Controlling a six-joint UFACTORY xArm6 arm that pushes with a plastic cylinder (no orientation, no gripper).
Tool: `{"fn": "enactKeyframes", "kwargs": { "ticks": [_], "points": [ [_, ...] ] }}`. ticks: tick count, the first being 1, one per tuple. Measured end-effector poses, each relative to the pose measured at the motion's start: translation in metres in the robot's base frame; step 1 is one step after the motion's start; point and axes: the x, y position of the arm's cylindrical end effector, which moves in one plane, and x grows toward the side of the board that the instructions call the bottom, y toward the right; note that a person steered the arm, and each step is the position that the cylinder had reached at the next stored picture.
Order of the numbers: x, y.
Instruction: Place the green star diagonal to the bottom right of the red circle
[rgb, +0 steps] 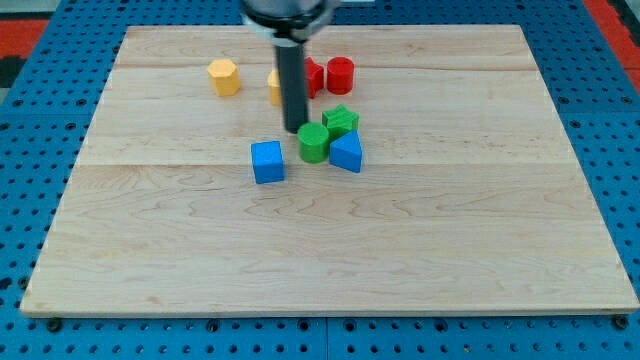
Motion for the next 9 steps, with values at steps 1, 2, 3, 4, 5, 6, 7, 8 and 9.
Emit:
{"fn": "enactKeyframes", "kwargs": {
  "ticks": [1,2,3,4,5,6,7,8,9],
  "points": [
    [-0.002,-0.003],
    [-0.006,0.007],
    [-0.006,0.008],
    [-0.006,0.039],
    [-0.004,0.080],
    [-0.022,0.084],
    [-0.026,0.109],
    [-0.028,0.173],
    [0.000,0.155]
  ]
}}
